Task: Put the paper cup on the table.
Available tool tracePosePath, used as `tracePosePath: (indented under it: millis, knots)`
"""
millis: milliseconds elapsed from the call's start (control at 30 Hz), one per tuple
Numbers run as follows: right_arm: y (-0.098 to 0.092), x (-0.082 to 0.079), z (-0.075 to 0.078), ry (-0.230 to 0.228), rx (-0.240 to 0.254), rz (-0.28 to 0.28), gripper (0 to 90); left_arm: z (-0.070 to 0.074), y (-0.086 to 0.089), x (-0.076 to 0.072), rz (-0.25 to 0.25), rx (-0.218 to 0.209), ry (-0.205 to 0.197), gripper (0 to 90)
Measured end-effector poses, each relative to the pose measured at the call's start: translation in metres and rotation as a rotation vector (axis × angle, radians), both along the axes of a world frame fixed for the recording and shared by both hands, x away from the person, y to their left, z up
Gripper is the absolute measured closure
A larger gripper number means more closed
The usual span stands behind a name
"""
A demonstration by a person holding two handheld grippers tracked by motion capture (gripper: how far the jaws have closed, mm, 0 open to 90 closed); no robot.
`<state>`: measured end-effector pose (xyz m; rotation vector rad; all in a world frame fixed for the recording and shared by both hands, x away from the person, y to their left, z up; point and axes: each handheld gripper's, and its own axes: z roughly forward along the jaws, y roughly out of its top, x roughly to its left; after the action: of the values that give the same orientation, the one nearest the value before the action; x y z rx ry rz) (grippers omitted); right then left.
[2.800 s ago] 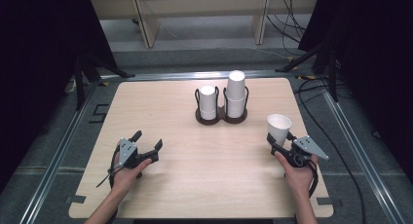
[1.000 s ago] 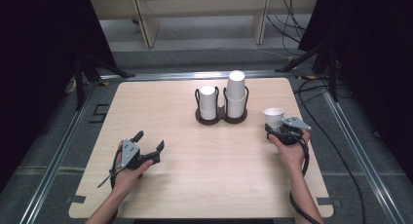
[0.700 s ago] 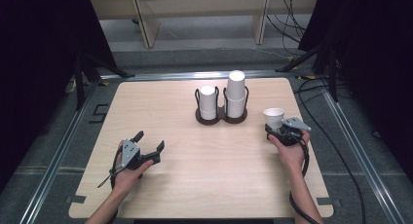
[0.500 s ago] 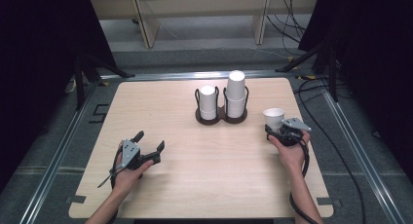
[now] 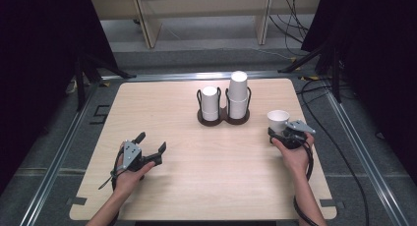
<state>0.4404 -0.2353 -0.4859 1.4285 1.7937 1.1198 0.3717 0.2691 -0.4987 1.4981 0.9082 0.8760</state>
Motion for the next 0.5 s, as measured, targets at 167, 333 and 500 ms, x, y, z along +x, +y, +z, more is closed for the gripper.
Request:
tracePosePath:
  millis: [167, 333, 500]
  knots:
    - [-0.0031, 0.0012, -0.0011, -0.006, -0.048, 0.010, 25.5, 0.0002, 0.0003, -0.0001, -0.001, 0.002, 0.003, 10.3]
    - [-0.0013, 0.0006, -0.0020, 0.008, -0.034, 0.010, 18.9, 0.0000, 0.0002, 0.0000, 0.000, -0.002, -0.001, 10.3]
    - [-0.0002, -0.0044, 0.0007, 0.031, -0.001, 0.027, 15.4, -0.0007, -0.0001, 0.0014, -0.005, -0.012, -0.015, 10.2]
